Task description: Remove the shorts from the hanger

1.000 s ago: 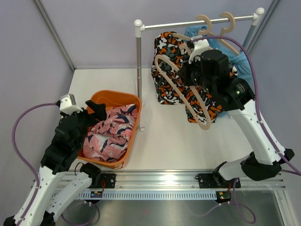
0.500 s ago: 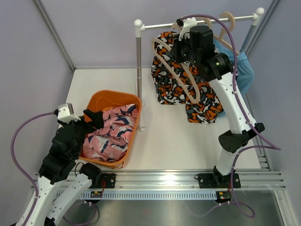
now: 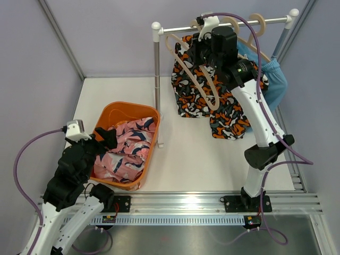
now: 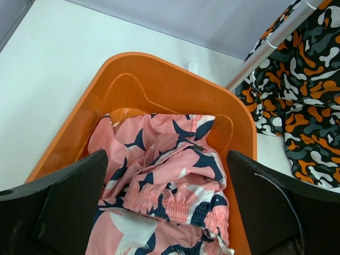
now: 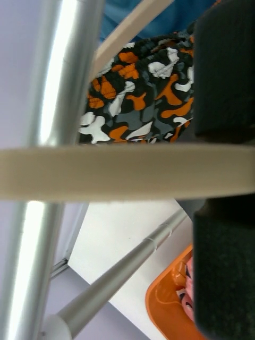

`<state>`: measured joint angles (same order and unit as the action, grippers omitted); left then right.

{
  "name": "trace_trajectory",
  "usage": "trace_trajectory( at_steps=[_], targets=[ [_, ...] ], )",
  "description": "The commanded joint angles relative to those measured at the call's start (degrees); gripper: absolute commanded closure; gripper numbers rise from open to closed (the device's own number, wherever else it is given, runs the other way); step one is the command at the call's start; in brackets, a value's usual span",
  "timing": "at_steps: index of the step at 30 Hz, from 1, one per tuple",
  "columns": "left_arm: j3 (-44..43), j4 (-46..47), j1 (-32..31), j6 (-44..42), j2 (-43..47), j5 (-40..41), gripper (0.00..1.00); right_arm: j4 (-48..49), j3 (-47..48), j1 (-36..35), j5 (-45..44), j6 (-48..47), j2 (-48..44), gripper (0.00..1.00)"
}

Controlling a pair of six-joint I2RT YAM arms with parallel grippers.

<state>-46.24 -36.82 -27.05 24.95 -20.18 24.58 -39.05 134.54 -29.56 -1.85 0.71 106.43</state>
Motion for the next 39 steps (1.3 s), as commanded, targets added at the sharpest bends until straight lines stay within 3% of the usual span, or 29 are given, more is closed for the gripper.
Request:
trace_trajectory(
  at_steps=[1, 19, 32, 35, 39],
  targets=[
    [0.4, 1.0, 0.2, -1.0, 0.8, -2.1, 0.01, 6.8, -1.2, 0.3, 0.7, 1.0, -3.0, 1.00],
    [0.9, 1.7, 0.2, -0.9, -0.1, -3.9, 0.01, 3.1, 12.3, 0.2, 2.0, 2.5, 7.6, 1.00],
    [1.1, 1.6, 0.2, -0.7, -0.3, -4.2, 0.01, 4.2, 7.7, 0.1, 7.7, 5.5, 8.3, 1.00],
    [1.2, 1.5, 0.2, -0.6, -0.4, -4.3, 0.01, 4.4, 5.1, 0.0, 8.2, 5.6, 6.5, 0.95],
    [1.3, 1.6, 0.2, -0.4, -0.5, -4.6, 0.01, 6.5, -0.3, 0.1, 8.2, 6.0, 1.3, 0.81]
  ],
)
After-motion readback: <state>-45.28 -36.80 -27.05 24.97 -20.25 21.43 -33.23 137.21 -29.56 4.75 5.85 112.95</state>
